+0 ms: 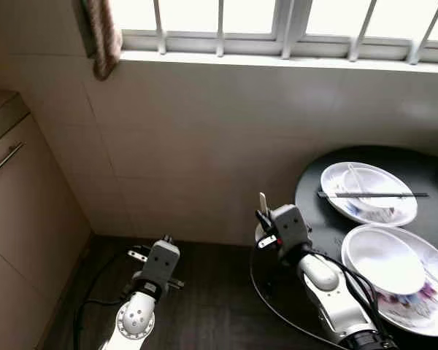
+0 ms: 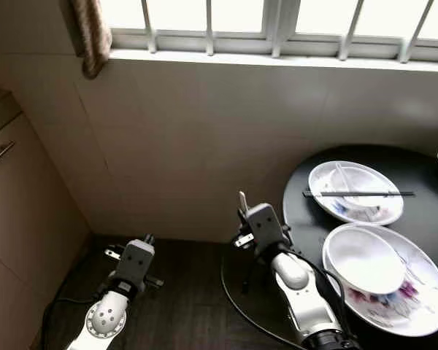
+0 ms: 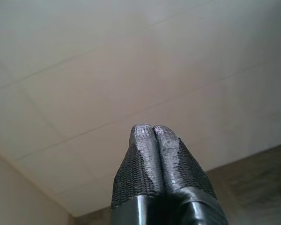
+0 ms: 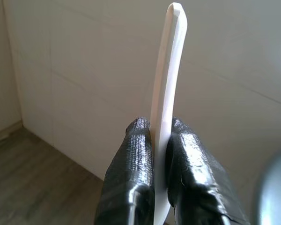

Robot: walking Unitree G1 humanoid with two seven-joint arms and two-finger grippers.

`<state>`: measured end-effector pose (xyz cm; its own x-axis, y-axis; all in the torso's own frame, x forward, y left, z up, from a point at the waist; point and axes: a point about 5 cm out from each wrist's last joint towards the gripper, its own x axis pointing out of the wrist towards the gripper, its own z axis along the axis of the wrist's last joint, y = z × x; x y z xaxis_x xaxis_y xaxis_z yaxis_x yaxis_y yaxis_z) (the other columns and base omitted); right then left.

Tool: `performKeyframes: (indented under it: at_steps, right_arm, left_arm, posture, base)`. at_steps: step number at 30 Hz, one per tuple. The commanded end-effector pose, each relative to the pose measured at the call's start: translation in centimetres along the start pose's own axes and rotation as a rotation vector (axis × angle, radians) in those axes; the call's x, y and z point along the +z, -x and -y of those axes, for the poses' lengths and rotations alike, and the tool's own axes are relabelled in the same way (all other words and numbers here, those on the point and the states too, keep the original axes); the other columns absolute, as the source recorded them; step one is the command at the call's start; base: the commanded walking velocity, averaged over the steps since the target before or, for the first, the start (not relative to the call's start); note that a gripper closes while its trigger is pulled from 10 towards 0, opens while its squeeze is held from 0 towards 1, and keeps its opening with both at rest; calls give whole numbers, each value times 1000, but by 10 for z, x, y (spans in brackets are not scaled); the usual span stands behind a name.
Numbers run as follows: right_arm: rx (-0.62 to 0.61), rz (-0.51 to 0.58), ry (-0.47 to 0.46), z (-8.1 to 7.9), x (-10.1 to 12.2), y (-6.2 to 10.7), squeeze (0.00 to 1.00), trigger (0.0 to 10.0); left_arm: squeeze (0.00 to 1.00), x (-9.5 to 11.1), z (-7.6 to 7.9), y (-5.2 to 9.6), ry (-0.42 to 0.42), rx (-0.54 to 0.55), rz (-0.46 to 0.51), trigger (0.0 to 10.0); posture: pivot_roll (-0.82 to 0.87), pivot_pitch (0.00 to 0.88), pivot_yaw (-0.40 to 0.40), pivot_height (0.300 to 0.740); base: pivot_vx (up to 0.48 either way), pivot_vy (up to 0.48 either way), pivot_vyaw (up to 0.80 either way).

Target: Kitchen organization

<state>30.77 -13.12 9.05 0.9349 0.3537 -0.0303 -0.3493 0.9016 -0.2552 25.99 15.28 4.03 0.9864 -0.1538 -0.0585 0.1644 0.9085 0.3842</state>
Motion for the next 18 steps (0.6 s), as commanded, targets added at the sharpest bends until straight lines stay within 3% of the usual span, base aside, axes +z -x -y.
performKeyframes:
  at_steps: [1,13,18]
  right_arm:
    - [-4,37,4,-3,7,-5,0,0]
    - [-80,127,7,5,25,-12,0,0]
    - [-110,189,27,9,39,-17,0,0]
  left_arm:
    - [0,2,-2,2,-12,-5,26,10000]
    - [0,15,-14,-3,5,62,87,10000]
    - [0,33,-25,-8,9,126,169,10000]
  posture:
    - [-60,0,-32,740]
    - [-59,0,-29,740]
    - [-53,0,-29,740]
  base:
    - [0,0,800]
    - [0,0,800]
    - [0,0,800]
